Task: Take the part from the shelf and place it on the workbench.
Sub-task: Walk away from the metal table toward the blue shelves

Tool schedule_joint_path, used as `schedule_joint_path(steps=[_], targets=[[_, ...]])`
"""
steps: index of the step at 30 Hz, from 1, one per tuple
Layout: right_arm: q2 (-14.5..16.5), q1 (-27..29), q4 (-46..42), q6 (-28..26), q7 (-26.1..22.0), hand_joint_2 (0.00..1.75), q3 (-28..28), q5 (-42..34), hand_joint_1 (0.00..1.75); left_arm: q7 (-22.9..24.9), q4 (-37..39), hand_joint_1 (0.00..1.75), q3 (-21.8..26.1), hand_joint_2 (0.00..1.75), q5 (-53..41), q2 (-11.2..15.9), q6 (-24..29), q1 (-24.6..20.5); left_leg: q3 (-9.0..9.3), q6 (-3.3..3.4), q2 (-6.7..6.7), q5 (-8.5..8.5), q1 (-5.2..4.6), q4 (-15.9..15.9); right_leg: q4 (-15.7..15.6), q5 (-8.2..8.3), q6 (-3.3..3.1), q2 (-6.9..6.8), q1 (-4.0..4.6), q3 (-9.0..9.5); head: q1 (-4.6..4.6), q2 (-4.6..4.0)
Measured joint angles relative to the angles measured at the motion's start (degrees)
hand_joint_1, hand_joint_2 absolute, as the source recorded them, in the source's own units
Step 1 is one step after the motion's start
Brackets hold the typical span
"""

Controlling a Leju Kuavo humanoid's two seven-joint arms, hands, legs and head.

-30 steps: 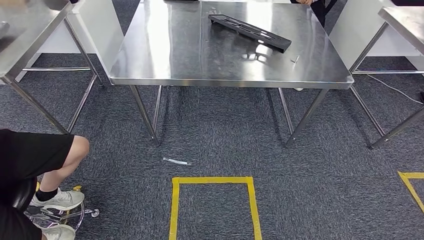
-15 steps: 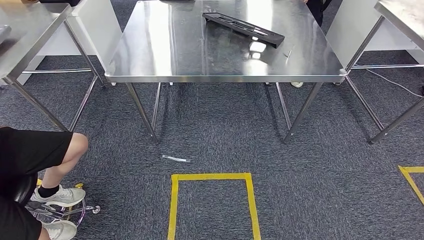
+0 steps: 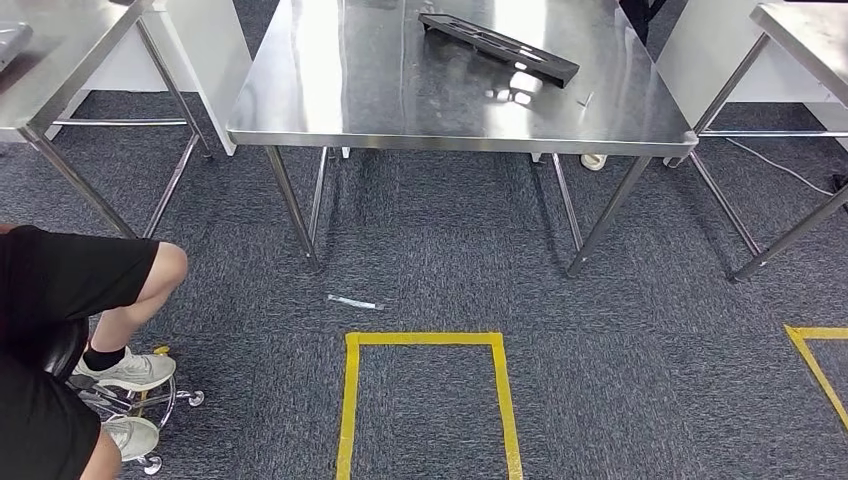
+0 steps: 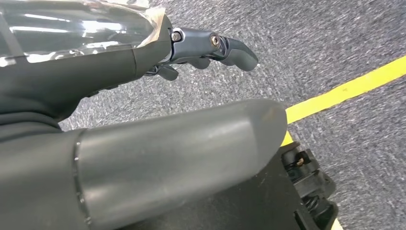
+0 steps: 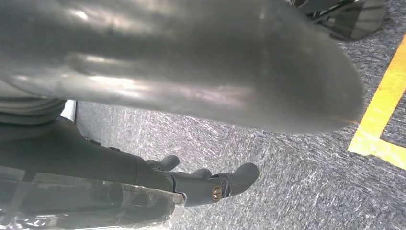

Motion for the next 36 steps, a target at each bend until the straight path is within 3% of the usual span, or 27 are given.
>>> schedule_joint_path(steps=[2,4,6,8,10,11,12,13,15,17,18,20,22,23,25,26,27,28,29,31,33,34,36], targets=[[0.02,-0.19,-0.01,0.00,-0.01,0.00,0.00,0.12,0.00,-0.02,0.03,0.00,-0.01,0.00,0.04,0.00,-0.03,-0.01,-0.30,-0.65,-0.02,0.80,-0.15,-0.01,-6.66,1.26,-0.33,0.24,0.26,4.06,-0.08,-0.01],[0.04,-0.21,0.00,0.01,-0.02,0.00,0.00,0.29,0.00,-0.04,0.08,0.00,-0.02,0.00,0.16,0.00,-0.08,-0.02,-0.37,-1.28,-0.06,1.61,-0.27,-0.12,-7.56,1.68,-1.04,0.49,0.57,4.23,-0.20,0.00],[0.09,-0.21,0.01,0.02,-0.02,0.00,0.00,0.52,0.00,-0.07,0.14,0.00,-0.02,0.00,0.45,0.02,-0.12,-0.02,-0.81,-1.90,-0.20,1.36,-0.21,0.23,-7.56,2.34,-2.01,0.37,0.06,3.37,-0.31,0.01],[0.11,-0.23,0.01,0.02,-0.03,0.00,-0.01,0.77,0.00,-0.15,0.20,0.00,-0.02,0.00,0.81,0.04,-0.14,-0.02,-2.15,-2.53,-0.27,-2.85,-0.08,3.79,-7.62,3.42,-3.29,0.11,-0.39,2.27,-0.52,0.01],[0.09,-0.21,0.01,0.02,-0.07,0.00,-0.03,1.06,0.00,-0.25,0.22,0.00,-0.03,0.00,1.08,0.04,-0.15,-0.02,-4.14,-3.04,-0.27,-8.76,-0.01,11.25,-7.48,4.50,-3.85,-0.12,-0.22,1.10,-0.68,0.00],[0.09,-0.17,0.01,0.02,-0.09,0.00,-0.04,1.20,0.00,-0.28,0.23,0.00,-0.04,0.00,1.15,0.04,-0.15,-0.02,-4.75,-3.19,-0.27,-10.31,0.00,14.66,-7.34,4.99,-3.81,-0.19,-0.15,0.47,-0.72,-0.01],[0.09,-0.13,0.01,0.02,-0.11,0.00,-0.06,1.31,0.00,-0.30,0.25,0.00,-0.05,0.00,1.22,0.04,-0.14,-0.02,-4.63,-3.26,-0.26,-10.57,0.02,16.54,-7.14,5.42,-3.72,-0.23,-0.09,-0.17,-0.72,-0.01],[0.09,-0.10,0.01,0.02,-0.13,0.00,-0.08,1.38,0.00,-0.32,0.25,0.00,-0.07,0.00,1.25,0.04,-0.14,-0.02,-3.39,-3.25,-0.26,-9.73,0.06,16.22,-6.85,5.77,-3.56,-0.25,-0.07,-0.89,-0.73,-0.01],[0.10,-0.03,0.01,0.01,-0.16,0.00,-0.22,1.43,0.00,-0.34,0.26,0.00,-0.13,0.00,1.26,0.04,-0.14,-0.03,1.99,-3.08,-0.28,-7.14,0.20,9.59,-6.09,6.17,-3.22,-0.24,-0.07,-2.03,-0.73,0.00],[0.10,-0.01,0.01,-0.04,-0.24,0.00,-0.47,1.43,0.00,-0.33,0.26,0.00,-0.23,0.00,1.20,0.04,-0.15,-0.06,6.84,-2.77,-0.52,-6.39,0.21,2.28,-5.27,6.48,-2.73,-0.22,0.17,-2.94,-0.69,0.01],[0.09,-0.02,0.01,-0.06,-0.28,0.00,-0.58,1.42,0.00,-0.32,0.26,0.00,-0.28,0.00,1.18,0.04,-0.15,-0.06,7.76,-2.55,-0.65,-6.54,0.10,0.51,-5.01,6.73,-2.35,-0.21,0.28,-3.29,-0.67,0.00],[0.06,0.05,0.02,-0.10,-0.36,0.00,-0.80,1.37,0.00,-0.30,0.26,0.00,-0.34,0.00,1.16,0.02,-0.15,-0.05,7.20,-1.73,-0.69,-6.19,-0.13,-0.10,-4.84,7.41,-1.37,-0.21,0.42,-3.87,-0.61,0.01],[0.03,0.16,0.05,-0.15,-0.38,0.00,-1.11,1.32,0.00,-0.27,0.26,0.00,-0.52,0.00,1.14,-0.06,-0.19,-0.04,6.19,-0.49,-0.41,-5.15,-0.11,-0.37,-3.60,6.38,-0.99,-0.13,0.33,-5.00,-0.58,-0.01],[0.04,0.23,0.07,-0.16,-0.38,0.00,-1.25,1.30,0.00,-0.26,0.26,0.00,-0.64,0.00,1.13,-0.09,-0.23,-0.04,5.54,0.06,-0.26,-4.52,-0.02,-0.51,-1.67,4.65,-1.14,-0.09,0.33,-5.93,-0.45,-0.01],[0.09,0.29,0.07,-0.19,-0.39,0.00,-1.42,1.30,0.00,-0.24,0.26,0.00,-0.90,0.00,1.09,-0.11,-0.29,-0.05,4.10,0.55,-0.06,-3.30,-0.06,-0.44,5.20,-0.13,-1.54,-0.05,0.21,-8.19,-0.13,-0.01],[0.08,0.32,0.07,-0.20,-0.39,0.00,-1.45,1.30,0.00,-0.24,0.26,0.00,-1.01,0.00,1.09,-0.11,-0.31,-0.04,3.29,0.57,0.04,-2.67,-0.11,-0.41,8.66,-1.75,-1.44,-0.05,0.17,-8.87,-0.06,0.00],[0.05,0.33,0.07,-0.22,-0.40,0.00,-1.49,1.29,0.00,-0.24,0.26,0.00,-1.09,0.00,1.09,-0.11,-0.33,-0.03,2.49,0.53,0.14,-2.06,-0.15,-0.37,10.88,-2.35,-1.09,-0.05,0.15,-8.87,-0.06,-0.01],[0.03,0.34,0.07,-0.23,-0.41,0.00,-1.51,1.29,0.00,-0.22,0.26,0.00,-1.14,0.00,1.09,-0.11,-0.37,-0.03,1.75,0.45,0.21,-1.48,-0.16,-0.34,11.05,-1.86,-0.56,-0.05,0.13,-7.92,-0.03,0.00],[0.02,0.34,0.07,-0.24,-0.42,0.00,-1.54,1.28,0.00,-0.20,0.26,0.00,-1.16,0.00,1.09,-0.11,-0.41,-0.03,1.08,0.33,0.26,-0.91,-0.14,-0.33,8.98,-0.63,0.00,-0.05,0.10,-5.90,-0.03,0.00],[0.01,0.22,0.07,-0.26,-0.45,0.00,-1.60,1.21,0.00,-0.17,0.27,0.00,-1.20,0.00,1.09,-0.11,-0.50,-0.05,0.01,-0.11,0.23,0.18,-0.20,-0.24,0.24,1.30,0.51,-0.03,0.13,0.44,0.03,0.00],[0.00,0.13,0.07,-0.31,-0.50,0.00,-1.72,1.13,0.00,-0.16,0.30,0.00,-1.27,0.00,1.09,-0.10,-0.55,-0.07,-0.46,-0.71,0.20,1.27,-0.40,-0.29,-6.74,1.39,-0.19,0.17,0.45,4.85,-0.05,-0.01],[0.01,0.13,0.07,-0.34,-0.51,0.00,-1.80,1.11,0.00,-0.16,0.34,0.00,-1.31,0.00,1.09,-0.10,-0.57,-0.08,-0.56,-1.00,0.18,1.80,-0.48,-0.36,-8.10,1.19,-0.70,0.26,0.65,5.47,-0.09,-0.01],[0.06,0.29,0.07,-0.40,-0.52,0.00,-1.93,1.09,0.00,-0.13,0.43,0.00,-1.35,0.00,1.09,-0.07,-0.61,-0.10,-0.81,-1.57,0.05,2.24,-0.42,-0.32,-7.99,1.81,-1.72,0.17,0.42,4.54,-0.21,0.00]])
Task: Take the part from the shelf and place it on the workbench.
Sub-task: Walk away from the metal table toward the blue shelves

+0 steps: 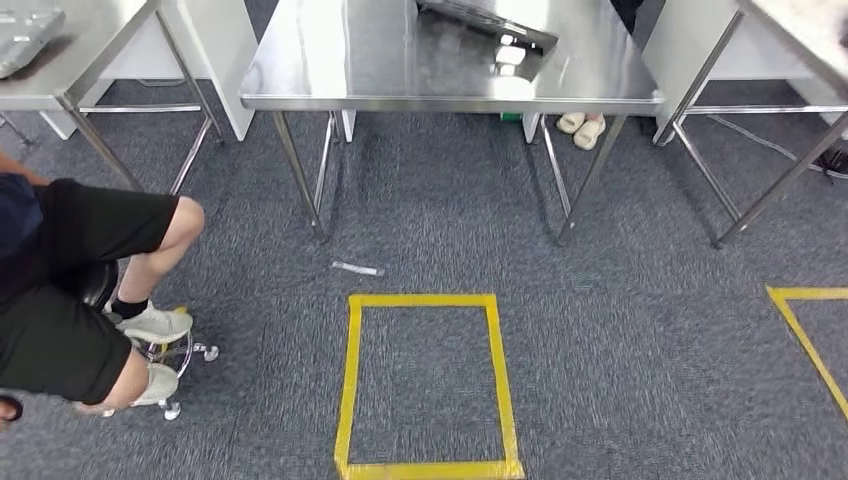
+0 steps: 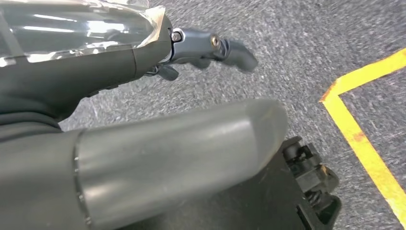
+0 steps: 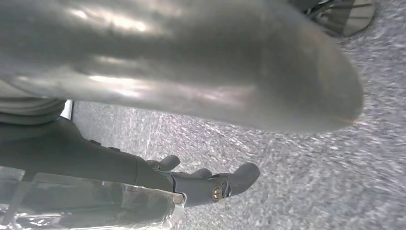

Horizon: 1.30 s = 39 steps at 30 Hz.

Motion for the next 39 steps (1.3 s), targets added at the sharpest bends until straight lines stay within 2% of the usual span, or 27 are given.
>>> schedule_joint_path(steps=[1,3,5,6,7,8,9,11,13,15,16,18,20,21,22,23,25,27,29,31,32,34,35,36,37,38,39], targets=[[0.03,0.02,0.00,-0.03,0.00,0.00,-0.03,-0.01,0.00,0.02,0.03,0.00,-0.01,0.00,0.00,0.02,-0.02,-0.01,-0.35,-0.32,-0.10,-1.11,0.08,0.71,0.09,0.47,-0.65,-0.14,-0.23,-0.44,-0.08,0.00],[0.03,0.03,0.00,-0.08,0.00,0.00,-0.07,-0.05,0.00,0.07,0.07,0.00,-0.02,0.00,0.00,0.07,-0.03,-0.02,-1.67,-0.92,-0.25,-6.33,0.24,5.16,0.08,1.65,-1.87,-0.44,-0.57,-1.62,-0.28,0.00],[-0.02,0.06,0.00,-0.12,0.01,0.00,-0.08,-0.08,0.00,0.10,0.07,0.00,-0.02,0.00,0.01,0.08,-0.04,-0.03,-3.29,-1.37,-0.27,-11.63,0.27,12.76,0.23,2.89,-2.33,-0.55,-0.38,-3.04,-0.42,0.01],[-0.02,0.08,0.00,-0.12,0.01,0.00,-0.08,-0.05,0.00,0.12,0.07,0.00,-0.02,0.00,0.01,0.08,-0.04,-0.04,-3.58,-1.50,-0.27,-12.52,0.29,15.72,0.42,3.49,-2.29,-0.59,-0.31,-3.83,-0.42,0.01],[-0.02,0.09,0.00,-0.13,0.01,0.00,-0.08,-0.02,0.00,0.14,0.07,0.00,-0.02,0.00,0.04,0.09,-0.05,-0.04,-3.04,-1.56,-0.27,-12.04,0.32,16.85,0.72,3.97,-2.13,-0.61,-0.28,-4.64,-0.43,0.00],[-0.02,0.09,0.00,-0.13,0.02,0.00,-0.08,0.04,0.00,0.17,0.07,0.00,-0.03,0.00,0.08,0.09,-0.06,-0.05,-1.38,-1.55,-0.27,-10.63,0.39,15.68,1.14,4.34,-1.97,-0.61,-0.29,-5.53,-0.43,0.00],[-0.01,0.08,0.00,-0.15,0.02,0.00,-0.08,0.11,0.00,0.20,0.08,0.00,-0.03,0.00,0.13,0.09,-0.07,-0.07,1.15,-1.51,-0.27,-9.10,0.49,12.65,1.64,4.60,-1.78,-0.60,-0.31,-6.33,-0.44,0.00],[0.04,0.07,0.00,-0.19,0.09,0.00,-0.08,0.26,0.00,0.23,0.09,0.00,-0.09,0.00,0.25,0.09,-0.08,-0.11,6.82,-1.25,-0.47,-8.21,0.60,4.47,2.69,5.03,-1.29,-0.56,-0.16,-7.74,-0.40,0.01],[0.09,0.04,0.00,-0.26,0.16,0.00,-0.09,0.37,0.00,0.26,0.09,0.00,-0.20,0.00,0.45,0.09,-0.07,-0.12,9.08,-0.80,-0.69,-8.85,0.34,0.29,3.24,5.69,-0.43,-0.56,-0.03,-8.62,-0.36,0.00],[0.13,0.05,0.01,-0.31,0.17,0.00,-0.11,0.41,0.00,0.29,0.09,0.00,-0.27,0.00,0.62,0.06,-0.06,-0.09,8.43,0.06,-0.60,-8.25,0.15,-0.14,3.39,6.28,0.45,-0.55,-0.11,-9.14,-0.36,0.00],[0.14,0.09,0.01,-0.32,0.17,0.00,-0.11,0.41,0.00,0.30,0.09,0.00,-0.29,0.00,0.64,0.03,-0.06,-0.08,7.89,0.63,-0.47,-7.73,0.19,-0.26,3.91,5.77,0.58,-0.50,-0.15,-9.63,-0.35,0.01],[0.21,0.13,0.02,-0.34,0.17,0.00,-0.13,0.41,0.00,0.30,0.09,0.00,-0.32,0.00,0.66,-0.03,-0.07,-0.06,6.51,1.59,-0.12,-6.47,0.40,-0.55,7.85,2.19,0.34,-0.37,-0.16,-11.37,-0.09,0.01],[0.26,0.13,0.02,-0.34,0.17,0.00,-0.17,0.41,0.00,0.30,0.09,0.00,-0.35,0.00,0.66,-0.04,-0.08,-0.05,4.90,1.82,0.10,-5.23,0.36,-0.52,15.05,-2.40,0.16,-0.30,-0.24,-13.44,0.18,0.01],[0.23,0.13,0.03,-0.34,0.17,0.00,-0.22,0.41,0.00,0.30,0.09,0.00,-0.36,0.00,0.66,-0.04,-0.08,-0.04,4.14,1.77,0.19,-4.57,0.35,-0.50,18.14,-3.57,0.44,-0.30,-0.28,-13.84,0.19,0.00],[0.21,0.14,0.03,-0.34,0.17,0.00,-0.28,0.41,0.00,0.30,0.09,0.00,-0.36,0.00,0.66,-0.04,-0.09,-0.03,3.40,1.67,0.28,-3.93,0.37,-0.46,19.53,-3.46,0.98,-0.30,-0.35,-13.39,0.21,0.00],[0.19,0.14,0.03,-0.34,0.17,0.00,-0.34,0.41,0.00,0.30,0.09,0.00,-0.36,0.00,0.66,-0.04,-0.10,-0.02,2.66,1.53,0.34,-3.29,0.42,-0.41,19.01,-2.40,1.68,-0.30,-0.45,-12.03,0.23,0.00],[0.16,0.06,0.02,-0.34,0.17,0.00,-0.42,0.42,0.00,0.31,0.09,0.00,-0.36,0.00,0.66,-0.04,-0.16,-0.03,1.26,1.05,0.37,-2.05,0.51,-0.25,12.06,0.13,2.76,-0.28,-0.72,-6.48,0.26,0.00],[0.17,-0.04,0.02,-0.34,0.17,0.00,-0.43,0.43,0.00,0.32,0.10,0.00,-0.37,0.00,0.66,-0.03,-0.20,-0.04,0.31,0.43,0.36,-0.83,0.35,-0.14,3.12,0.02,2.43,-0.11,-0.51,-0.66,0.27,-0.01],[0.20,-0.01,0.02,-0.36,0.17,0.00,-0.44,0.43,0.00,0.32,0.13,0.00,-0.38,0.00,0.66,0.02,-0.19,-0.03,0.01,-0.05,0.38,0.25,0.18,-0.20,-0.32,-0.79,1.58,0.04,-0.10,0.99,0.20,-0.01],[0.25,0.07,0.03,-0.36,0.18,0.00,-0.45,0.43,0.00,0.33,0.14,0.00,-0.38,0.00,0.67,0.08,-0.19,-0.04,-0.39,-0.61,0.25,0.09,0.28,0.07,0.05,-0.17,0.61,-0.12,-0.50,0.01,0.08,0.00],[0.25,0.06,0.04,-0.36,0.18,0.00,-0.46,0.44,0.00,0.34,0.14,0.00,-0.38,0.00,0.68,0.09,-0.19,-0.04,-0.86,-0.95,0.14,-1.54,0.37,1.27,0.16,0.32,-0.17,-0.25,-0.68,-0.51,-0.02,0.00],[0.22,0.02,0.04,-0.35,0.17,0.00,-0.47,0.52,0.00,0.32,0.14,0.00,-0.38,0.00,0.70,0.11,-0.19,-0.06,-2.52,-1.47,-0.07,-7.22,0.52,6.98,0.18,1.35,-1.52,-0.48,-0.79,-1.74,-0.18,-0.01],[0.21,0.03,0.04,-0.35,0.17,0.00,-0.48,0.62,0.00,0.25,0.15,0.00,-0.38,0.00,0.72,0.11,-0.16,-0.06,-3.49,-1.63,-0.12,-9.86,0.56,11.03,0.19,1.87,-1.90,-0.55,-0.66,-2.44,-0.22,-0.01],[0.21,0.05,0.04,-0.34,0.19,0.00,-0.48,0.72,0.00,0.13,0.15,0.00,-0.40,0.00,0.73,0.11,-0.13,-0.07,-4.18,-1.73,-0.14,-11.13,0.59,14.64,0.21,2.36,-2.01,-0.60,-0.55,-3.07,-0.24,0.00],[0.22,0.07,0.04,-0.30,0.22,0.00,-0.48,0.80,0.00,0.02,0.15,0.00,-0.42,0.00,0.74,0.11,-0.08,-0.07,-4.33,-1.78,-0.15,-11.04,0.61,17.05,0.27,2.88,-1.99,-0.65,-0.46,-3.64,-0.23,-0.01],[0.22,0.07,0.04,-0.26,0.25,0.00,-0.48,0.88,0.00,-0.07,0.14,0.00,-0.46,0.00,0.75,0.11,-0.02,-0.08,-3.50,-1.76,-0.15,-9.69,0.63,17.42,0.40,3.36,-1.88,-0.67,-0.42,-4.22,-0.22,0.00],[0.22,0.07,0.04,-0.21,0.28,0.00,-0.48,0.93,0.00,-0.11,0.14,0.00,-0.52,0.00,0.76,0.11,0.04,-0.09,-1.57,-1.69,-0.15,-7.90,0.65,15.54,0.62,3.75,-1.70,-0.65,-0.42,-4.75,-0.24,0.00]])
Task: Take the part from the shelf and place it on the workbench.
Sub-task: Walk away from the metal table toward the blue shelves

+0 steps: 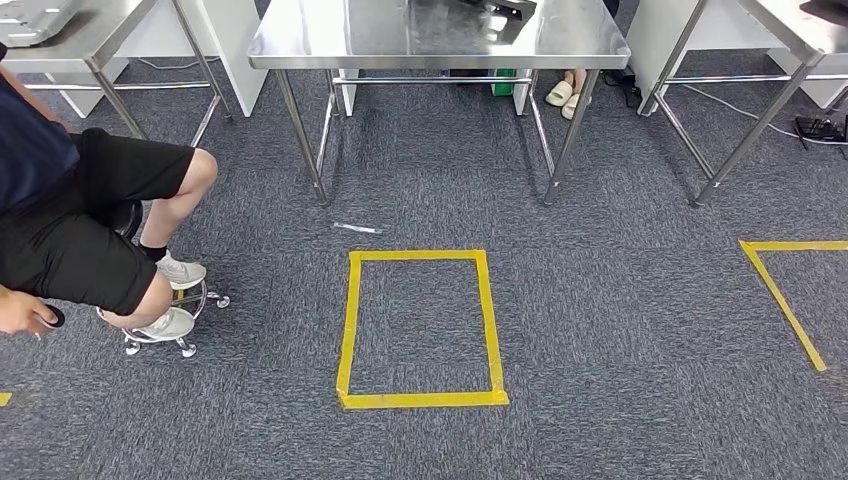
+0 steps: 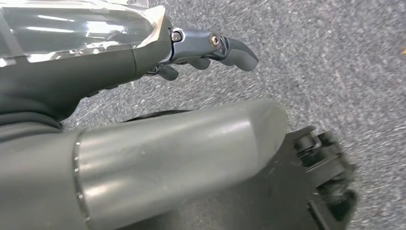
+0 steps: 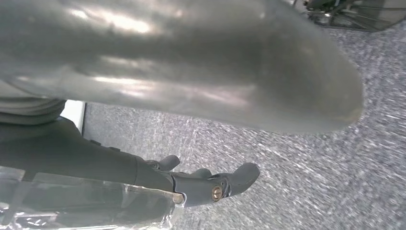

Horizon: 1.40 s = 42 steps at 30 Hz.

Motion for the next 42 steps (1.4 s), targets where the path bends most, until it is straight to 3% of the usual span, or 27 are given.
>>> schedule_joint_path(steps=[2,4,6,8,10,12,13,14,15,17,19,21,23,24,26,28,29,30,32,33,35,37,39,41,42], targets=[[0.02,-0.01,0.00,0.08,0.03,0.00,0.00,0.16,0.00,-0.01,0.00,0.00,-0.09,0.00,0.07,0.00,0.15,-0.03,5.92,0.32,-0.09,1.87,0.02,-8.16,0.67,0.49,0.42,0.07,0.10,-1.01,-0.01,0.01],[0.04,-0.07,0.00,0.16,0.04,0.00,0.00,0.37,0.00,-0.01,0.01,0.00,-0.12,0.00,0.24,0.00,0.32,-0.03,9.68,0.70,-0.22,1.10,-0.13,-14.29,1.17,0.89,1.05,0.09,0.30,-1.73,0.04,0.00],[0.03,-0.16,0.00,0.36,0.04,0.00,-0.01,0.36,0.00,-0.01,0.01,0.00,-0.13,0.00,0.45,-0.03,0.40,-0.01,9.91,1.24,-0.21,0.60,-0.29,-15.87,1.32,1.47,1.94,0.08,0.48,-2.44,0.09,-0.01],[0.01,-0.20,0.00,0.56,0.03,0.00,-0.10,0.12,0.00,0.02,0.00,0.00,-0.18,0.00,0.55,-0.10,0.31,0.02,9.40,2.18,0.13,0.98,-0.14,-16.53,2.67,0.84,2.53,0.17,0.45,-3.72,0.20,-0.01],[0.04,-0.17,0.00,0.63,-0.03,0.00,-0.33,-0.13,0.00,0.12,0.00,0.00,-0.31,0.00,0.54,-0.14,0.11,0.06,8.72,2.98,0.76,1.64,0.00,-16.73,8.18,-2.17,2.55,0.30,0.29,-6.37,0.50,0.00],[0.05,-0.05,0.00,0.64,-0.14,0.00,-0.56,-0.30,0.00,0.28,0.00,0.00,-0.56,0.00,0.52,-0.11,-0.12,0.12,8.03,3.23,1.52,2.12,-0.08,-16.68,16.09,-5.58,2.66,0.34,0.23,-9.44,0.68,0.01],[0.03,0.06,0.00,0.64,-0.19,0.00,-0.68,-0.36,0.00,0.38,0.01,0.00,-0.71,0.00,0.51,-0.10,-0.28,0.15,7.77,3.22,1.95,2.33,-0.11,-16.67,18.31,-6.37,2.93,0.34,0.20,-10.02,0.68,0.01],[0.00,0.18,0.00,0.64,-0.23,0.00,-0.78,-0.37,0.00,0.47,0.01,0.00,-0.83,0.00,0.49,-0.08,-0.44,0.16,7.62,3.16,2.38,2.49,-0.11,-16.66,17.99,-6.19,3.34,0.30,0.15,-9.34,0.69,0.01],[-0.02,0.26,0.00,0.64,-0.26,0.00,-0.88,-0.34,0.00,0.56,0.01,0.00,-0.93,0.00,0.48,-0.07,-0.59,0.17,7.55,3.07,2.84,2.60,-0.09,-16.65,15.08,-5.18,3.85,0.12,0.08,-7.34,0.69,0.01],[-0.03,0.18,-0.01,0.63,-0.30,0.00,-1.02,-0.17,0.00,0.72,0.02,0.00,-1.14,0.00,0.46,-0.04,-0.77,0.18,7.59,2.77,3.72,2.73,-0.24,-16.55,5.84,-2.52,4.43,-1.62,0.08,-1.76,0.69,0.01],[0.02,-0.02,-0.03,0.58,-0.31,0.00,-1.07,0.13,0.00,0.86,0.03,0.00,-1.43,0.00,0.55,0.01,-0.81,0.22,7.61,2.31,4.49,2.80,-0.61,-16.43,0.58,-1.14,3.74,-2.90,0.33,0.89,0.52,0.01],[0.07,-0.04,-0.03,0.54,-0.19,0.00,-1.13,0.55,0.00,0.96,0.04,0.00,-1.67,0.00,0.86,0.02,-0.74,0.26,7.62,1.79,5.18,2.92,-0.78,-16.42,0.27,-0.83,2.59,-2.24,0.46,0.46,0.36,0.00],[0.19,-0.05,-0.02,0.53,0.06,0.00,-1.20,1.08,0.00,1.01,0.04,0.00,-1.78,0.00,1.33,0.03,-0.60,0.21,7.16,1.08,4.17,1.98,-0.61,-15.48,0.25,-0.32,1.59,-1.31,-0.07,0.29,0.30,0.00],[0.25,-0.14,-0.02,0.53,0.18,0.00,-1.23,1.32,0.00,1.02,0.04,0.00,-1.78,0.00,1.56,0.03,-0.51,0.15,6.38,0.77,3.01,0.51,-0.51,-13.67,0.19,0.01,1.06,-0.84,-0.32,0.18,0.24,0.00],[0.37,-0.39,-0.03,0.56,0.32,0.00,-1.25,1.67,0.00,1.03,0.04,0.00,-1.78,0.00,1.96,0.02,-0.43,0.02,3.40,0.40,0.69,-3.91,-0.37,-6.58,0.26,0.51,0.32,0.13,-0.37,-0.27,0.11,0.00],[0.46,-0.50,-0.03,0.66,0.37,0.00,-1.25,1.91,0.00,1.04,0.04,0.00,-1.78,0.00,2.22,0.02,-0.41,-0.02,0.62,0.30,0.12,-6.54,-0.32,0.19,0.49,0.72,0.10,1.27,-0.23,-0.77,0.12,-0.01],[0.46,-0.51,-0.02,0.73,0.44,0.00,-1.25,2.06,0.00,1.04,0.04,0.00,-1.78,0.00,2.33,0.02,-0.42,-0.03,0.47,0.31,0.03,-6.18,-0.26,0.85,0.67,0.76,0.08,1.93,-0.19,-0.94,0.12,0.00],[0.47,-0.54,-0.02,0.79,0.55,0.00,-1.25,2.21,0.00,1.03,0.04,0.00,-1.78,0.00,2.49,0.02,-0.42,-0.04,1.45,0.36,-0.11,-4.72,-0.15,-0.88,0.89,0.78,0.07,2.65,-0.19,-1.04,0.11,0.00],[0.52,-0.79,-0.02,0.89,0.75,0.00,-1.25,2.53,0.00,0.97,0.04,0.00,-1.78,0.00,2.81,0.02,-0.42,-0.17,5.29,0.49,-1.86,-0.85,0.23,-8.43,1.39,0.78,0.16,4.10,-0.15,-1.25,0.10,0.01],[0.56,-1.03,-0.03,0.95,0.83,0.00,-1.25,2.67,0.00,0.89,0.04,0.00,-1.78,0.00,2.96,-0.02,-0.42,-0.25,6.80,0.54,-2.97,0.31,0.43,-11.75,1.72,0.79,0.36,4.79,0.00,-1.54,0.13,0.01],[0.58,-1.42,-0.04,1.04,0.93,0.00,-1.25,2.87,0.00,0.74,0.04,0.00,-1.79,0.00,3.15,-0.09,-0.40,-0.39,7.80,0.77,-4.20,0.78,0.41,-14.49,2.05,1.06,1.16,5.97,0.11,-2.41,0.15,0.01],[0.54,-1.40,-0.04,1.08,0.98,0.00,-1.29,2.97,0.00,0.63,0.04,0.00,-1.82,0.00,3.36,-0.15,-0.40,-0.36,7.58,1.43,-3.18,1.16,0.22,-14.80,2.10,1.43,2.08,6.65,-0.02,-3.28,0.17,0.01],[0.54,-1.30,-0.04,1.11,1.05,0.00,-1.34,3.05,0.00,0.56,0.04,0.00,-1.89,0.00,3.51,-0.19,-0.48,-0.26,7.40,2.29,-1.87,1.71,0.32,-15.20,4.16,0.30,2.40,4.71,0.09,-4.71,0.35,0.00],[0.63,-1.51,-0.04,1.16,1.25,0.00,-1.36,3.36,0.00,0.52,0.04,0.00,-1.97,0.00,3.76,-0.19,-0.58,-0.08,7.06,2.77,-0.29,2.00,0.34,-15.36,10.68,-2.98,2.23,2.07,0.21,-7.85,0.61,0.01],[0.68,-1.63,-0.04,1.19,1.42,0.00,-1.36,3.58,0.00,0.55,0.04,0.00,-1.99,0.00,3.96,-0.17,-0.64,0.02,6.85,2.86,0.53,2.07,0.30,-15.35,14.76,-4.69,2.20,1.58,0.16,-9.66,0.75,0.01]])
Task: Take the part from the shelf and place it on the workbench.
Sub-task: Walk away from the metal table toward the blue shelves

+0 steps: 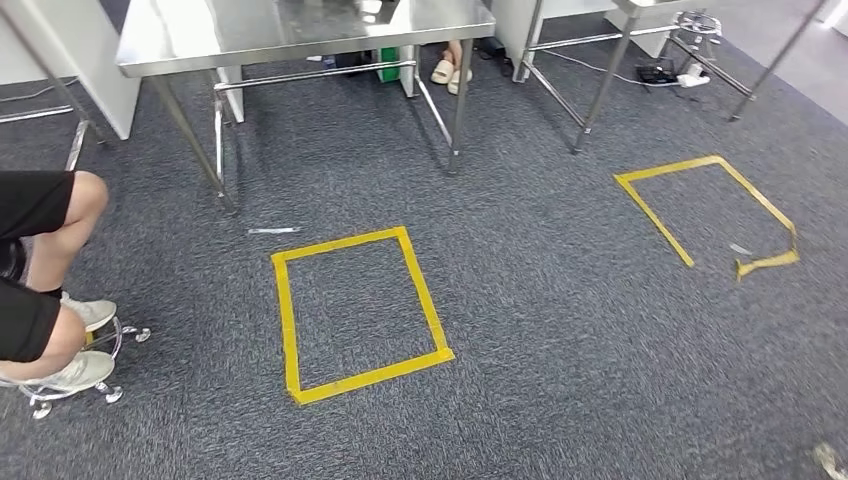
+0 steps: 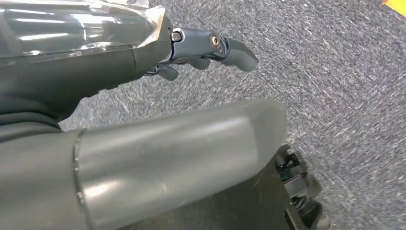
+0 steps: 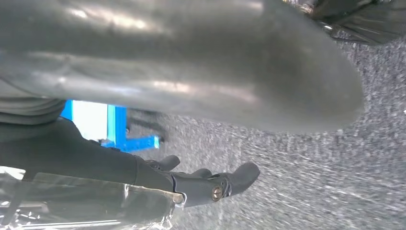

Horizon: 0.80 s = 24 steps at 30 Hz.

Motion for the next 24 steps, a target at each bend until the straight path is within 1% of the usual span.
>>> schedule_joint_path(steps=[1,2,3,4,5,6,7,8,9,10,11,12,13,14,15,16,17,18,22,23,24], targets=[[0.06,-0.05,0.01,0.00,0.22,0.00,0.00,0.26,0.00,0.03,0.00,0.00,-0.01,0.00,0.20,0.02,-0.05,0.09,-0.16,0.04,0.78,0.05,-0.03,0.01,3.17,-1.14,0.14,-0.22,-0.09,-1.28,0.02,0.00],[0.11,-0.03,0.01,0.00,0.42,0.00,0.00,0.50,0.00,0.06,0.00,0.00,-0.01,0.00,0.44,0.03,-0.11,0.17,-0.25,0.05,1.52,0.08,-0.05,0.02,4.40,-1.45,0.47,-0.38,-0.21,-1.51,0.04,0.00],[0.17,-0.02,0.01,0.00,0.62,0.00,-0.01,0.80,0.00,0.09,0.00,0.00,-0.01,0.00,0.70,0.04,-0.19,0.24,-0.27,0.02,2.20,0.10,-0.04,0.03,3.05,-0.83,0.95,-0.61,-0.35,-0.42,0.07,-0.01],[0.23,-0.06,0.01,0.00,0.78,0.00,-0.02,1.16,0.00,0.09,0.00,0.00,-0.01,0.00,0.99,0.04,-0.25,0.30,-0.22,-0.02,2.84,0.11,-0.02,0.04,-0.63,0.47,1.47,-1.17,-0.48,1.86,0.06,-0.01],[0.32,-0.18,0.00,0.02,0.90,0.00,-0.01,1.60,0.00,0.02,0.01,0.00,-0.01,0.00,1.37,0.04,-0.32,0.37,-0.11,-0.15,3.45,0.10,-0.09,0.06,-5.46,1.85,1.82,-2.46,-0.54,4.67,0.09,-0.01],[0.51,-0.39,0.00,0.08,0.99,0.00,0.01,2.05,0.00,-0.13,0.03,0.00,0.00,0.00,1.76,0.05,-0.34,0.44,-0.01,-0.37,3.96,0.07,-0.26,0.07,-9.52,3.04,1.88,-3.70,-0.41,6.98,0.09,-0.01],[0.68,-0.61,0.00,0.22,1.06,0.00,0.05,2.52,0.00,-0.33,0.05,0.00,0.01,0.00,2.16,0.08,-0.30,0.50,0.07,-0.67,4.37,0.06,-0.45,0.08,-12.17,3.80,1.63,-4.57,-0.23,8.44,0.01,0.00],[0.86,-0.82,0.00,0.42,1.12,0.00,0.11,2.97,0.00,-0.57,0.07,0.00,0.03,0.00,2.59,0.10,-0.22,0.56,0.14,-0.98,4.74,0.07,-0.65,0.09,-13.21,4.10,1.21,-5.00,-0.03,8.84,-0.04,0.00],[1.00,-0.97,0.00,0.63,1.20,0.00,0.20,3.35,0.00,-0.81,0.09,0.00,0.06,0.00,3.00,0.12,-0.12,0.61,0.21,-1.28,5.11,0.10,-0.76,0.04,-13.10,4.26,0.79,-4.54,0.13,8.59,-0.13,0.00],[1.04,-1.07,0.00,0.86,1.27,0.00,0.33,3.73,0.00,-1.04,0.09,0.00,0.10,0.00,3.36,0.13,-0.01,0.66,0.25,-1.59,5.45,0.07,-0.77,0.02,-13.13,4.45,0.34,-3.90,-0.05,8.46,-0.21,0.00],[1.13,-1.13,0.00,1.05,1.33,0.00,0.46,4.02,0.00,-1.26,0.09,0.00,0.17,0.00,3.72,0.14,0.08,0.66,0.19,-1.93,5.14,-0.28,-0.69,0.29,-13.22,4.62,-0.01,-3.37,-0.33,8.38,-0.23,0.00],[1.19,-1.20,0.00,1.20,1.37,0.00,0.59,4.27,0.00,-1.46,0.09,0.00,0.25,0.00,4.01,0.16,0.18,0.64,-0.06,-2.23,4.40,-0.96,-0.59,0.93,-13.33,4.86,-0.45,-2.87,-0.63,8.41,-0.32,0.00],[1.24,-1.30,0.00,1.35,1.38,0.00,0.69,4.49,0.00,-1.61,0.09,0.00,0.33,0.00,4.23,0.17,0.31,0.60,-0.62,-2.45,3.23,-2.11,-0.50,2.27,-13.42,5.12,-0.89,-2.45,-0.91,8.45,-0.40,0.00],[1.32,-1.44,0.00,1.48,1.38,0.00,0.80,4.69,0.00,-1.73,0.09,0.00,0.44,0.00,4.45,0.18,0.44,0.52,-1.81,-2.59,1.72,-3.93,-0.40,5.03,-13.43,5.30,-1.23,-2.02,-0.97,8.30,-0.50,0.00],[1.37,-1.60,0.00,1.60,1.38,0.00,0.90,4.87,0.00,-1.84,0.09,0.00,0.58,0.00,4.64,0.17,0.55,0.48,-3.46,-2.63,0.70,-5.92,-0.37,8.71,-13.41,5.48,-1.54,-1.57,-0.91,8.10,-0.55,0.00],[1.44,-1.72,0.00,1.69,1.38,0.00,0.98,5.00,0.00,-1.91,0.09,0.00,0.72,0.00,4.79,0.17,0.64,0.45,-4.99,-2.68,0.03,-7.64,-0.35,12.14,-13.41,5.58,-1.71,-1.16,-0.82,7.92,-0.57,0.00],[1.50,-1.81,0.00,1.76,1.38,0.00,1.04,5.11,0.00,-1.97,0.09,0.00,0.84,0.00,4.91,0.17,0.67,0.43,-6.25,-2.71,-0.34,-8.91,-0.34,14.91,-13.40,5.65,-1.81,-0.81,-0.75,7.78,-0.57,0.00],[1.52,-1.85,0.00,1.77,1.38,0.00,1.05,5.14,0.00,-1.99,0.09,0.00,0.90,0.00,4.97,0.17,0.68,0.43,-6.86,-2.73,-0.42,-9.42,-0.34,16.24,-13.39,5.68,-1.85,-0.63,-0.71,7.72,-0.57,0.00],[1.52,-1.85,0.00,1.77,1.38,0.00,1.06,5.14,0.00,-2.00,0.09,0.00,0.96,0.00,4.98,0.17,0.68,0.43,-7.20,-2.73,-0.45,-9.60,-0.34,16.94,-13.39,5.68,-1.85,-0.49,-0.66,7.70,-0.57,0.00],[1.52,-1.84,0.00,1.77,1.38,0.00,1.08,5.16,0.00,-2.01,0.09,0.00,1.02,0.00,5.02,0.17,0.69,0.43,-7.48,-2.72,-0.46,-9.53,-0.33,17.50,-13.38,5.69,-1.84,-0.21,-0.64,7.69,-0.56,0.00],[1.52,-1.84,0.00,1.77,1.38,0.00,1.15,5.19,0.00,-2.05,0.09,0.00,1.10,0.00,5.06,0.17,0.71,0.43,-6.90,-2.71,-0.54,-8.29,-0.25,16.34,-13.29,5.71,-1.80,0.47,-0.64,7.67,-0.56,0.00]])
